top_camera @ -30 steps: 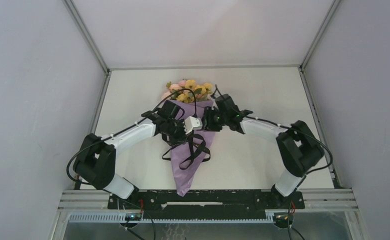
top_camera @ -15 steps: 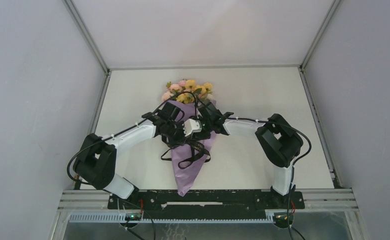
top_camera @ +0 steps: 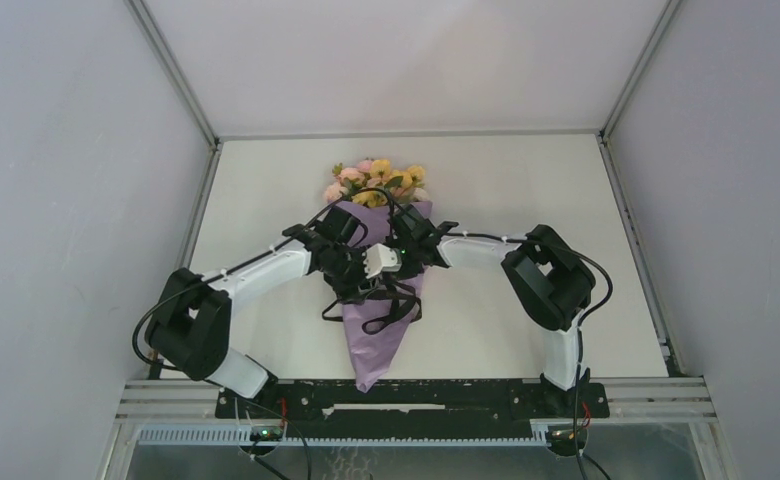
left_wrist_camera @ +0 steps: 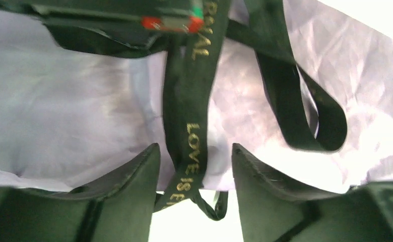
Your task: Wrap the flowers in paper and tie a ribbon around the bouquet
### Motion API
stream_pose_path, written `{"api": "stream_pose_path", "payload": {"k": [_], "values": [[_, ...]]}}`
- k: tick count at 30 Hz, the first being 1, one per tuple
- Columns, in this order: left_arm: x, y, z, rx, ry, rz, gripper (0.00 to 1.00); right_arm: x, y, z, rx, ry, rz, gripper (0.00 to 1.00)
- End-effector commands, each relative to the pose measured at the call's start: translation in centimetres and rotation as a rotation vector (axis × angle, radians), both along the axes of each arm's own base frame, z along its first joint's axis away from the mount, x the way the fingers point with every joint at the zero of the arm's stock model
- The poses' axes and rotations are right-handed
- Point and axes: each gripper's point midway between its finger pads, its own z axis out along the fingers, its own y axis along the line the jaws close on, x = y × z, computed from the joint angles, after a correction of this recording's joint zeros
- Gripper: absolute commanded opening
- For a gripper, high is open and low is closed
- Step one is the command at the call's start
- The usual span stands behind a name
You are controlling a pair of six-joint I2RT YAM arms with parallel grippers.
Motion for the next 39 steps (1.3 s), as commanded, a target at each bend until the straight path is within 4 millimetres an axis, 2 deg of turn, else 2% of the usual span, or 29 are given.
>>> {"api": "stream_pose_path", "payload": {"k": [1,3,8,10,15,21,25,30,31,32,34,36,39], "values": [[-0.9,1.4,2.6,0.038,-0.047,-0.124,0.66,1.7,-0.1,2.0,0.042,-0.055,-0.017,0.0],[-1.1,2.9,3.0,0.079,-0.052,-0.171,0.74,1.7,-0.4,2.2,0.062,-0.051,-0.022,0.0],[0.2,7.0,3.4,0.139,-0.092,-0.257,0.76,1.8,-0.5,2.8,0.082,-0.062,-0.015,0.0],[0.9,7.8,3.0,0.151,-0.111,-0.278,0.78,1.8,-0.5,2.9,0.088,-0.062,-0.011,0.0],[1.5,8.1,0.4,0.181,-0.13,-0.327,0.76,1.8,0.0,3.5,0.12,-0.061,0.002,0.0],[3.2,7.3,-1.0,0.178,-0.138,-0.253,0.6,2.1,-0.1,4.4,0.139,-0.079,0.004,0.0],[3.0,7.0,-1.9,0.198,-0.123,-0.26,0.6,2.2,-0.3,4.9,0.14,-0.087,0.003,0.0],[1.3,6.6,-3.0,0.211,-0.088,-0.317,0.63,2.3,-0.7,5.3,0.157,-0.091,-0.006,0.0],[1.1,6.6,-3.3,0.221,-0.083,-0.322,0.58,2.4,-0.8,5.5,0.163,-0.094,-0.011,0.0],[1.0,6.6,-3.5,0.229,-0.078,-0.318,0.48,2.6,-1.0,5.6,0.164,-0.097,-0.016,0.0],[1.0,6.8,-3.6,0.245,-0.061,-0.305,0.22,2.7,-1.5,5.9,0.166,-0.106,-0.024,0.0],[1.1,7.1,-3.4,0.256,-0.058,-0.292,0.02,3.2,-2.3,6.3,0.161,-0.125,-0.042,0.0],[1.6,7.5,-2.3,0.237,-0.077,-0.256,0.0,4.0,-5.0,7.0,0.148,-0.161,-0.104,0.0]]}}
